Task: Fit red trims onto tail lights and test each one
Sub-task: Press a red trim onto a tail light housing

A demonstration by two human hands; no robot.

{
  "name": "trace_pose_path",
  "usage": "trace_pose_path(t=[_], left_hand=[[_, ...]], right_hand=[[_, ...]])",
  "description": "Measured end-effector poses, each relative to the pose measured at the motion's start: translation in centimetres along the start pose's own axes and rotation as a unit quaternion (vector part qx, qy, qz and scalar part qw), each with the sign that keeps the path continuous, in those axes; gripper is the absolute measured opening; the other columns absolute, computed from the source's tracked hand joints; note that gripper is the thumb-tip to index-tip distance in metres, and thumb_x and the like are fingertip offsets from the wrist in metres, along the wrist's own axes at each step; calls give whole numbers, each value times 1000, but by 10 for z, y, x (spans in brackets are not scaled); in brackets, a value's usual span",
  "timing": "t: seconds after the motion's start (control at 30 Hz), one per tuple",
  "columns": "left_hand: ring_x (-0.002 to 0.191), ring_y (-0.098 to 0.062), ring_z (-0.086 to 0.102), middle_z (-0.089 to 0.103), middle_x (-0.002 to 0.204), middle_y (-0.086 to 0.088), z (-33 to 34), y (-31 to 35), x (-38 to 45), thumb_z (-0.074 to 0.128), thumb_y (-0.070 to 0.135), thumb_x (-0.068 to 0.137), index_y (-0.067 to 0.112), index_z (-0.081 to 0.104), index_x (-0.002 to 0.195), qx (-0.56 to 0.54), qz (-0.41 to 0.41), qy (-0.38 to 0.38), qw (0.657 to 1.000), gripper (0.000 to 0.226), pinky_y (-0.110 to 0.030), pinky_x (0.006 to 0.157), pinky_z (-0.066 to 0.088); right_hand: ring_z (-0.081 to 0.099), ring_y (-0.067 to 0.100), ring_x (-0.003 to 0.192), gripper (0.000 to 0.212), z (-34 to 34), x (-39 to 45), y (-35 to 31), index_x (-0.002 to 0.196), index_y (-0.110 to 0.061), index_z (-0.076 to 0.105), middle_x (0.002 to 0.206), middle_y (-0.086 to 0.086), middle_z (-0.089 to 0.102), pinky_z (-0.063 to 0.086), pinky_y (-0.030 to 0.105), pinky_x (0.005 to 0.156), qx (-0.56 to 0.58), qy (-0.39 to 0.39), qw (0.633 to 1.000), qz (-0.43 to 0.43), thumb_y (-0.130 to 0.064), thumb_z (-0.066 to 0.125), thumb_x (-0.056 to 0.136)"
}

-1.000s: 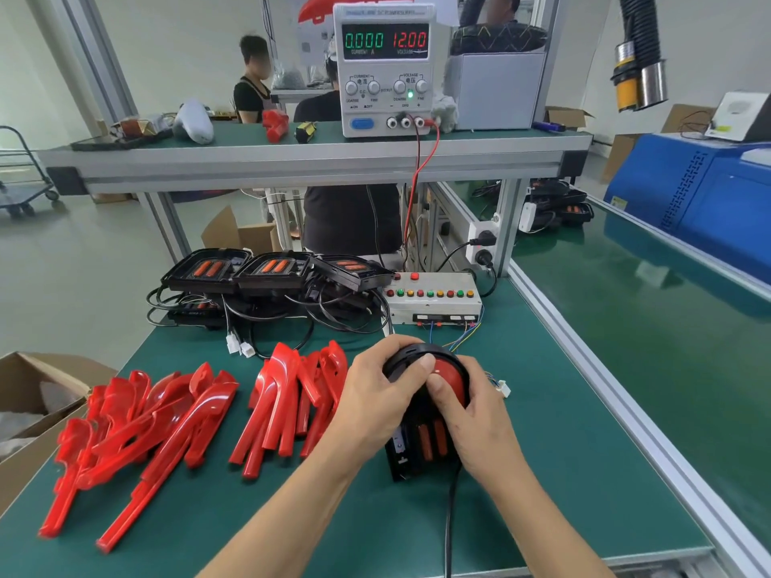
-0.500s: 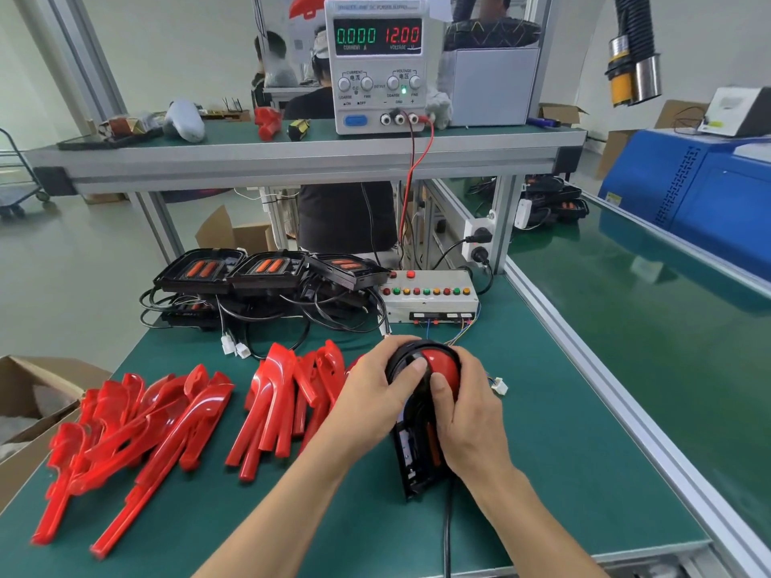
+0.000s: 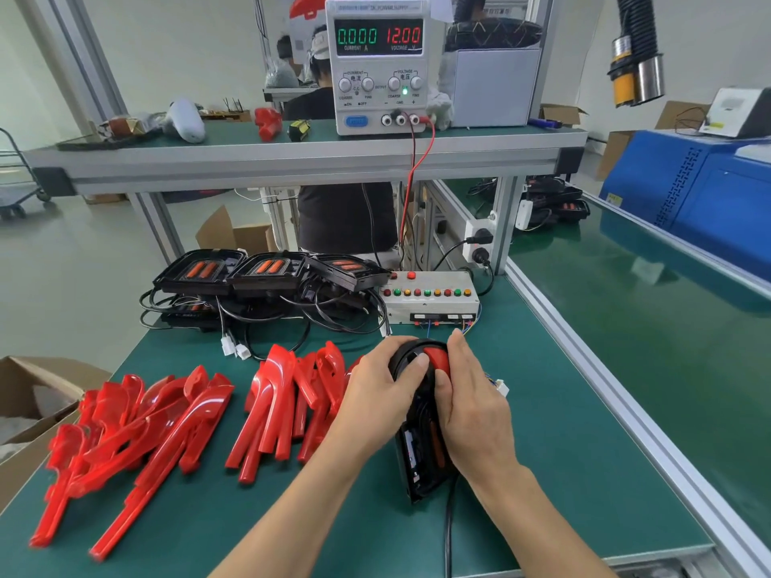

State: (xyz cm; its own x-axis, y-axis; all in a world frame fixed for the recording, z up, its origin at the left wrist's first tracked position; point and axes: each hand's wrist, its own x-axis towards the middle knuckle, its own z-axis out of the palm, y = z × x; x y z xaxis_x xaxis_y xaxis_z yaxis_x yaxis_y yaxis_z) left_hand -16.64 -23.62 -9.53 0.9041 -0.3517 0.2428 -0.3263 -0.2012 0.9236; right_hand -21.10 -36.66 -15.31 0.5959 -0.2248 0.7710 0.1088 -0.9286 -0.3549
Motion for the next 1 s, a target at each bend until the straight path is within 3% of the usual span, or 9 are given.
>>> trace_pose_path(t=[0.13,0.3,0.43,0.53,0.63,0.7,0.83,0.9,1.0], left_hand=[[99,-8,69,75,101,8,1,-3,2,64,22,96,22,68,112,-3,-6,7,1000,17,-35,96,53],[95,-2,68,75,98,12,3,-4,1,64,31,90,35,66,104,-15,-4,10,1000,15,-24,89,52],[100,-8,70,76,101,8,1,-8,2,63,30,90,24,69,110,-32,-14,19,999,22,-37,96,54],[102,-12,70,77,103,5,-3,-12,3,62,33,88,18,71,112,-56,-22,23,998,29,-39,97,53],[101,-13,70,77,101,4,-4,-16,3,64,31,88,18,71,111,-79,-33,21,996,27,-32,93,54],[97,-8,70,77,100,4,-5,-20,4,66,20,94,16,71,110,-93,-38,23,995,16,-22,87,53],[86,-2,67,76,98,-1,-7,-26,9,62,5,97,10,71,108,-128,-60,16,990,14,-11,77,50],[83,0,67,76,96,1,-7,-27,11,61,4,97,9,71,108,-146,-70,12,987,15,-9,73,50],[82,-1,69,76,91,5,-7,-26,15,61,2,97,12,72,104,-163,-73,5,984,16,-10,72,50]], right_hand=[[71,33,112,54,5,1,2,129,12,62,133,24,65,63,39,80,-22,45,998,-35,-29,31,111],[72,31,112,52,5,1,6,127,13,62,132,24,65,59,36,88,-4,68,996,-62,-26,33,111],[69,30,116,51,4,-1,7,127,13,62,131,22,66,55,35,98,24,69,995,-69,-24,32,111],[66,25,118,46,2,-2,3,126,4,65,128,12,69,48,45,105,58,41,995,-68,-26,34,109],[63,24,104,45,-2,1,1,121,-2,65,116,7,69,46,41,94,64,40,996,-40,-35,38,108],[64,24,101,52,-7,7,1,122,-3,64,114,5,68,48,37,90,119,37,992,32,-45,38,107],[69,13,104,39,-24,28,3,129,-27,63,116,-11,71,57,33,89,293,25,938,181,-49,56,97],[70,13,102,26,-32,39,2,119,-44,65,109,-15,72,60,33,82,349,-6,918,186,-51,62,94],[68,13,101,32,-36,45,7,119,-32,70,108,-12,70,60,41,70,286,-53,951,109,-47,68,91]])
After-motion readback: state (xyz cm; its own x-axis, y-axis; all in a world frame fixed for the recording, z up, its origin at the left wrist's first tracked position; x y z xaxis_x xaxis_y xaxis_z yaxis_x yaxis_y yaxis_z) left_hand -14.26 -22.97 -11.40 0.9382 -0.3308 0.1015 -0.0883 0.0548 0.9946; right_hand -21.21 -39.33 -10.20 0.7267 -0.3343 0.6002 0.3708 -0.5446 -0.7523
